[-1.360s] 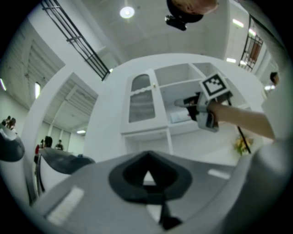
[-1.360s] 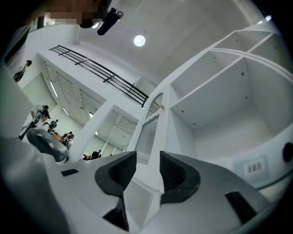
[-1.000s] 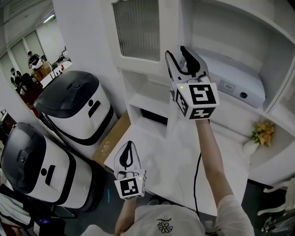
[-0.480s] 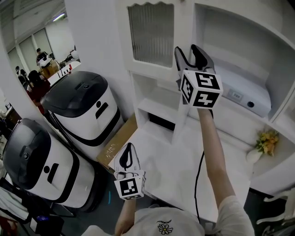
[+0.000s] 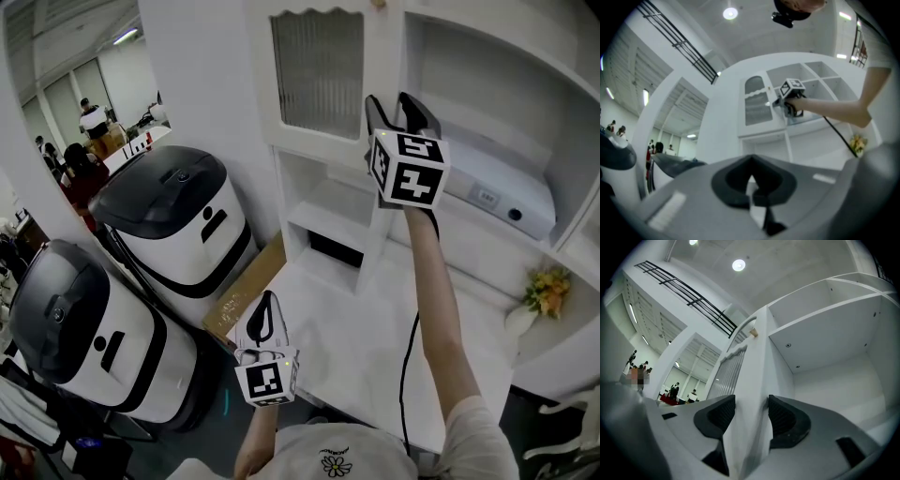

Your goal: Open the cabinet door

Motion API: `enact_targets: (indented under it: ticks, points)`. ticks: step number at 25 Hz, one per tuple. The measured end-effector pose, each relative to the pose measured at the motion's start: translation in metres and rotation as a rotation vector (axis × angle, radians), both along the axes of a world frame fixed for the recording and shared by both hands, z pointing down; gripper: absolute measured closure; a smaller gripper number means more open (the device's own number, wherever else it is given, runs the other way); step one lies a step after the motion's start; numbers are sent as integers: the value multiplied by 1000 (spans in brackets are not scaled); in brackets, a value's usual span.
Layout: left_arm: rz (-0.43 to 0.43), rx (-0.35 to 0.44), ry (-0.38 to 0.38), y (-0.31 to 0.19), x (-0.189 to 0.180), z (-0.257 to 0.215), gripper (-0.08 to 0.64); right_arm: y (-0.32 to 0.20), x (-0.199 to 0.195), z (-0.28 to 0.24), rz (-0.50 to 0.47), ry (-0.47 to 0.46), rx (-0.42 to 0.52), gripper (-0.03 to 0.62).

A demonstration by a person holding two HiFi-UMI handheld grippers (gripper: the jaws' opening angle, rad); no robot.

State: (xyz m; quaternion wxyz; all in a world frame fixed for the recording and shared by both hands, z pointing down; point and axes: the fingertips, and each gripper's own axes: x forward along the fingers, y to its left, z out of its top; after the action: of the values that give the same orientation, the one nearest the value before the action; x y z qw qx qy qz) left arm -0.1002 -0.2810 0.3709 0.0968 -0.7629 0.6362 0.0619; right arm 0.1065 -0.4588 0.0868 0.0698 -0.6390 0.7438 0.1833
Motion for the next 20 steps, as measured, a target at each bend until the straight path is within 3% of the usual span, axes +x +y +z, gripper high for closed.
enact_targets:
  ticks: [13,20]
  points:
    - [9,-18,18,-1,-9,4,554,2,-3,4,-3,68,-11,411]
    - [16,-22,13,-3,-5,6,554,6,0,6,-28,38,0,422]
